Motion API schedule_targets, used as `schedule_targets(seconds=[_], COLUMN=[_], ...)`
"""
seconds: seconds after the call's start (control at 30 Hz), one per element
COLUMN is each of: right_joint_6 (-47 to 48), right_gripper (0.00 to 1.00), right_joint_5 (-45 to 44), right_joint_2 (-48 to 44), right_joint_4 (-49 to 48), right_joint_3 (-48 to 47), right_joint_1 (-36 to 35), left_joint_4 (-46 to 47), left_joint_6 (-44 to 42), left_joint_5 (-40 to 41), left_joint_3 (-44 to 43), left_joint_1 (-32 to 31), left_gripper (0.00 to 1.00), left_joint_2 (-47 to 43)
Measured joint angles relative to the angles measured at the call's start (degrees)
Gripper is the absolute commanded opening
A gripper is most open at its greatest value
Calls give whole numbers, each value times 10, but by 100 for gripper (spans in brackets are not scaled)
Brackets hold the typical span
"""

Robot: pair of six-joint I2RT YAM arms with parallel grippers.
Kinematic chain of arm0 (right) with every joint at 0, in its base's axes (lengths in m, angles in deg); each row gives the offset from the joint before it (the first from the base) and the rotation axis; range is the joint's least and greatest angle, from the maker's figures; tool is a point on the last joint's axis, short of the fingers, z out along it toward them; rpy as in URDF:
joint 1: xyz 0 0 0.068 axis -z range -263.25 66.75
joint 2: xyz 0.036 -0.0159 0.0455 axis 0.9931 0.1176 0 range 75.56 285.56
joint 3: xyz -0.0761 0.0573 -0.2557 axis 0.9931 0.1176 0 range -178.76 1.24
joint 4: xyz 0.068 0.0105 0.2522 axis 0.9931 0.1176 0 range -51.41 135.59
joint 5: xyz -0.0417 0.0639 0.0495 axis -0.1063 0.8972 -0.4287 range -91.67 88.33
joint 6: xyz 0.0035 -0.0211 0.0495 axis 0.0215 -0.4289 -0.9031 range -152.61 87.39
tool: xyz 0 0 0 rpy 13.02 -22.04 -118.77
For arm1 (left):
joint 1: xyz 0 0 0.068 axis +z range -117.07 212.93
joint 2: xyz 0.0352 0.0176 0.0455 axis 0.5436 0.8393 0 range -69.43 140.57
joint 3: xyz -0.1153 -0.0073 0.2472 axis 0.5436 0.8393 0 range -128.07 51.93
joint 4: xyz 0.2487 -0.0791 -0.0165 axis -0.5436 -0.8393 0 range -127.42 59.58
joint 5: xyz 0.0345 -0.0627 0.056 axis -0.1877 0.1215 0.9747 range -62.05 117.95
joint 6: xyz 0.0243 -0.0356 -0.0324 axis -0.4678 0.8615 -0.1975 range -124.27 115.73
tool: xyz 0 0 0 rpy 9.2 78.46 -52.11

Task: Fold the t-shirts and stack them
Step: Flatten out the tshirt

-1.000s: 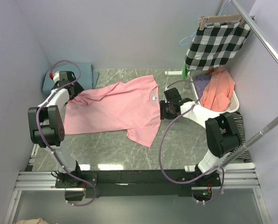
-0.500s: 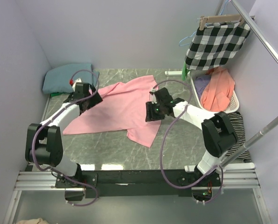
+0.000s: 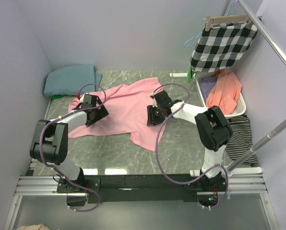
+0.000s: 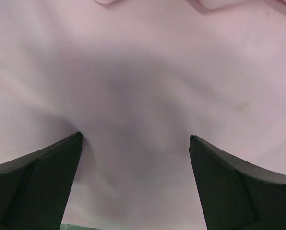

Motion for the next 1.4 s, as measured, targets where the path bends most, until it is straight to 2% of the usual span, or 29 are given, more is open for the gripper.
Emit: schedule_targets(seconds=[0.17, 0.33, 0.5, 0.67, 0.7, 0.73, 0.83, 0.9, 1.03, 1.2, 1.3, 1.4], right_joint_6=[-28, -81, -153, -226, -237, -243, -254, -248, -221, -166, -148, -132], right_gripper=[48, 48, 48, 52, 63, 65, 68, 70, 78, 75, 74, 74], right_joint_5=[-15, -41, -71, -93, -101, -112, -167, -196, -235, -250, -235, -205], right_joint_2=[-53, -147, -245, -356, -379, -396, -449, -468, -452, -367, -294, -249], right_joint_4=[-42, -54, -38, 57, 88, 114, 200, 221, 195, 112, 75, 62], right_joint_3=[84, 197, 288, 359, 366, 368, 345, 301, 189, 116, 101, 100], right_joint_1=[-3, -33, -95, -158, -162, -162, -153, -131, -79, 21, 86, 111], left_joint_4=[17, 17, -4, -68, -89, -116, -221, -276, -332, -324, -317, -306], left_joint_6=[18, 60, 126, 220, 235, 247, 268, 269, 252, 219, 199, 184], left_joint_5=[7, 0, -16, -43, -47, -50, -37, -5, 89, 179, 199, 200], left_joint_3=[13, 54, 118, 198, 205, 208, 205, 181, 64, -73, -99, -86], left_joint_1=[-50, -142, -242, -339, -350, -358, -365, -365, -364, -337, -306, -285], left_gripper=[99, 99, 99, 99, 99, 99, 99, 99, 99, 99, 99, 99], left_joint_2=[-5, -46, -123, -244, -267, -287, -337, -347, -308, -182, -96, -46])
